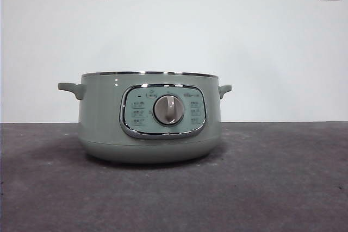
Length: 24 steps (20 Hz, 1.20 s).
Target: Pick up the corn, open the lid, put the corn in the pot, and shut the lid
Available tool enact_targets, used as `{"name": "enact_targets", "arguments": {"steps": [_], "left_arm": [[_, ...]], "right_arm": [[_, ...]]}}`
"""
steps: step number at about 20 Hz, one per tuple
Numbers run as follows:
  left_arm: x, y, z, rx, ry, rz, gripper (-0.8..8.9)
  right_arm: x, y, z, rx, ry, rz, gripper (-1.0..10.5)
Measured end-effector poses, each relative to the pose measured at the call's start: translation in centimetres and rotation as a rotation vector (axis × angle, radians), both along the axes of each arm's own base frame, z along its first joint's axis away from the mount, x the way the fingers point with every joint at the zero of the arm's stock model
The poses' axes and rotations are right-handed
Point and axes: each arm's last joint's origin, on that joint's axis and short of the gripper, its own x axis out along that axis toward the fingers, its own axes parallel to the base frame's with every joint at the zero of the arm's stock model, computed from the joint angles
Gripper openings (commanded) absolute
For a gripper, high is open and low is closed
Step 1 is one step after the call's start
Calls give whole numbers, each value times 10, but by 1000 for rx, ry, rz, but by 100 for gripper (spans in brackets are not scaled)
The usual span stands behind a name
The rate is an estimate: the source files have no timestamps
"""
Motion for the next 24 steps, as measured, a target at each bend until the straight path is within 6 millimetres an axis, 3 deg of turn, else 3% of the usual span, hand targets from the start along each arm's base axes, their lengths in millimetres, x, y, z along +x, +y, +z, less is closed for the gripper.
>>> {"name": "enact_targets", "arguments": {"steps": [4, 8, 18, 21, 24], "left_arm": [[25, -15, -14, 0, 44, -58, -6], [46, -33, -28, 6, 59, -104, -6], [101, -73, -84, 83, 146, -126, -6], [108, -80, -89, 77, 124, -134, -6], [116, -88, -102, 92, 145, -135, -6]], "right_arm": [[-41, -28, -5, 11, -3, 15, 437], [-68, -55, -21, 16, 12, -8, 437], [-104, -112, -108, 46, 194, -176, 437], [-110, -121, -123, 70, 224, -212, 437], [-111, -124, -125, 85, 223, -240, 437]]}}
